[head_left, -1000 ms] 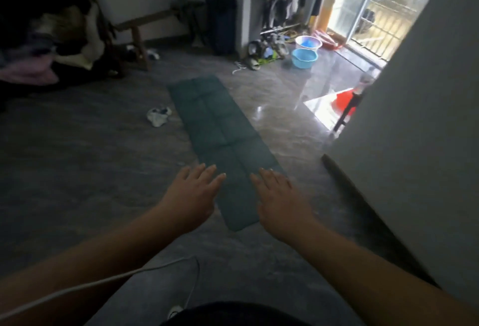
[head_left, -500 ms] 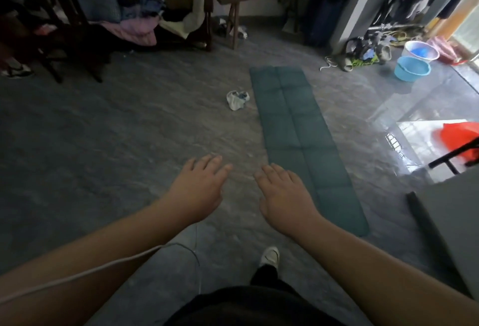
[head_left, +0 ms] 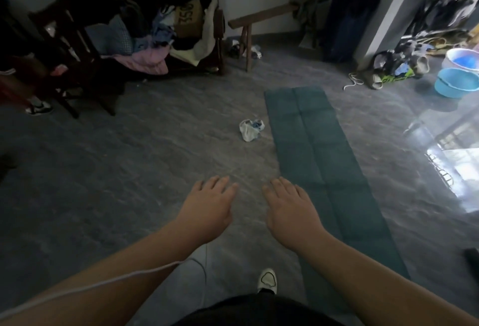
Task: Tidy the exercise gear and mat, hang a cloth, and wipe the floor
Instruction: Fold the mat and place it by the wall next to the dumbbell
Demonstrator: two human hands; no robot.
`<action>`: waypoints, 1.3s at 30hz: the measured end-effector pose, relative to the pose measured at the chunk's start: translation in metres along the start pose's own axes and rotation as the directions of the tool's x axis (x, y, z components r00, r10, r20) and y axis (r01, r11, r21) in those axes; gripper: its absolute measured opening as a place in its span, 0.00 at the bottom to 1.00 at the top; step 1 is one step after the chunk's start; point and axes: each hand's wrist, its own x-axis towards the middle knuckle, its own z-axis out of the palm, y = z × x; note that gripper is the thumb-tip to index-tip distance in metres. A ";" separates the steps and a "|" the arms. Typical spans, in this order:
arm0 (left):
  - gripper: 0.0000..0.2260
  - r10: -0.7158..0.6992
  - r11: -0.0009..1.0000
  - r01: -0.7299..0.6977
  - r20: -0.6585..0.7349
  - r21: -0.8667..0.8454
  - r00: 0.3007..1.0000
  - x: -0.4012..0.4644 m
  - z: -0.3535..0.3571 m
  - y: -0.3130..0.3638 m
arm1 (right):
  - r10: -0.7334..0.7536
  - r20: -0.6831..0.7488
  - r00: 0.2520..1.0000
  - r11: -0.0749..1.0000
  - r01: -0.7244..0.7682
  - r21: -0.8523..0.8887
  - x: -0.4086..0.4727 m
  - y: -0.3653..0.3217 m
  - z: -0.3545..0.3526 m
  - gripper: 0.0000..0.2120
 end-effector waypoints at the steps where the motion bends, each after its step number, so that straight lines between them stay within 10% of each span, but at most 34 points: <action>1: 0.28 0.004 1.000 -0.004 0.003 0.005 1.000 0.018 -0.003 -0.004 | -0.016 0.004 1.000 1.000 0.016 -0.015 0.020 0.009 -0.004 0.29; 22: 0.28 0.348 0.936 -0.351 0.092 0.018 0.933 0.399 -0.037 -0.181 | 0.359 0.066 0.931 0.933 -0.357 -0.037 0.349 0.090 -0.033 0.30; 39: 0.28 0.723 0.649 -0.756 0.242 0.082 0.647 0.621 -0.049 -0.061 | 0.804 0.253 0.539 0.490 -0.840 0.232 0.362 0.227 0.003 0.31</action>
